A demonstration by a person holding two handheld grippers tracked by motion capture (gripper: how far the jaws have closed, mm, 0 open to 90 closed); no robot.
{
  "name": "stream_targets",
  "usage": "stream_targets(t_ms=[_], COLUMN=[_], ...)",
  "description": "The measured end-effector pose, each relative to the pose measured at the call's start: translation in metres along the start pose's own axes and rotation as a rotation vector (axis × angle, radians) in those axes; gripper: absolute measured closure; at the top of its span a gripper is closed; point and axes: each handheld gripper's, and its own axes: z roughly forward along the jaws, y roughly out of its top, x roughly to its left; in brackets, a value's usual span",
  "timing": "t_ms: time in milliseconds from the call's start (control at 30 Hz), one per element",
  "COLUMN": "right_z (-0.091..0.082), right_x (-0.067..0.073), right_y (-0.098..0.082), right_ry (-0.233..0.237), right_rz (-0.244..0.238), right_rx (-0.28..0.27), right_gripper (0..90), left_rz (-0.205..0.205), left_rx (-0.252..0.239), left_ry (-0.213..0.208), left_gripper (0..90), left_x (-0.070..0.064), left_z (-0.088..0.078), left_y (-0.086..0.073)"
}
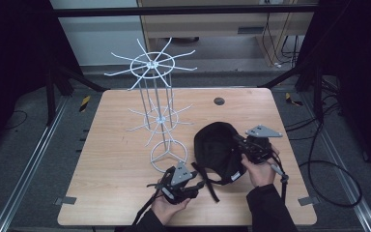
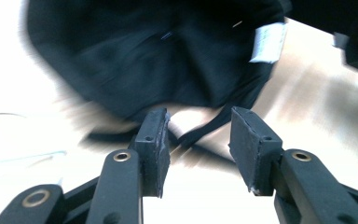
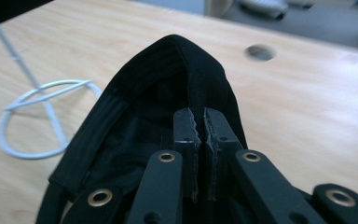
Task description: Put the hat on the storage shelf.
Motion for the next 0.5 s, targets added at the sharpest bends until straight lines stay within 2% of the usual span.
stream_targets(t_ms=[33,67,100,133,167,200,233,267,300,333,367,400,433,467,500], right_z=[0.0,-0.009,-0.009,-0.018,-0.021,-0.021,-0.024,-0.026,-0.026,-0.025,-0.025,-0.021,-0.021,-0.018,-0.018], right_x=[0.0,-0.007,-0.007,-0.011,-0.012,-0.012,-0.012,-0.008,-0.008,-0.001,-0.001,0.008,0.008,0.018,0.018], right_y=[0.0,0.004,0.004,0.007,0.007,0.007,0.007,0.003,0.003,-0.006,-0.006,-0.016,-0.016,-0.024,-0.024], right_ry=[0.0,-0.04,-0.04,-0.08,-0.09,-0.09,-0.091,-0.09,-0.09,-0.067,-0.067,-0.044,-0.044,-0.022,-0.022], right_rz=[0.0,-0.054,-0.054,-0.125,-0.152,-0.152,-0.176,-0.227,-0.227,-0.278,-0.278,-0.324,-0.324,-0.364,-0.364], right_rx=[0.0,-0.022,-0.022,-0.044,-0.054,-0.054,-0.066,-0.076,-0.076,-0.075,-0.075,-0.072,-0.072,-0.076,-0.076], right_gripper=[85.0,85.0,85.0,85.0,85.0,85.0,85.0,85.0,85.0,85.0,85.0,85.0,85.0,85.0,85.0], left_rz=[-0.001,-0.01,-0.01,-0.014,-0.024,-0.024,-0.029,-0.045,-0.045,-0.054,-0.064,-0.076,-0.076,-0.091,-0.091], left_rx=[0.002,0.001,0.001,0.008,0.011,0.011,0.015,0.017,0.017,0.023,0.024,0.037,0.037,0.049,0.049], left_ry=[0.011,0.032,0.032,0.055,0.068,0.068,0.075,0.085,0.085,0.09,0.091,0.095,0.095,0.092,0.092], left_gripper=[56.8,57.1,57.3,57.7,57.9,58.1,58.1,58.7,58.9,59.3,59.3,60.5,61.3,62.4,63.6], left_x=[0.004,0.01,0.01,0.016,0.019,0.019,0.022,0.028,0.028,0.031,0.033,0.038,0.038,0.04,0.04], left_z=[-0.002,-0.006,-0.006,-0.012,-0.014,-0.014,-0.017,-0.021,-0.021,-0.023,-0.023,-0.023,-0.023,-0.02,-0.02], left_y=[0.0,0.0,0.0,0.0,-0.001,-0.001,-0.002,-0.005,-0.005,-0.006,-0.008,-0.012,-0.012,-0.015,-0.015])
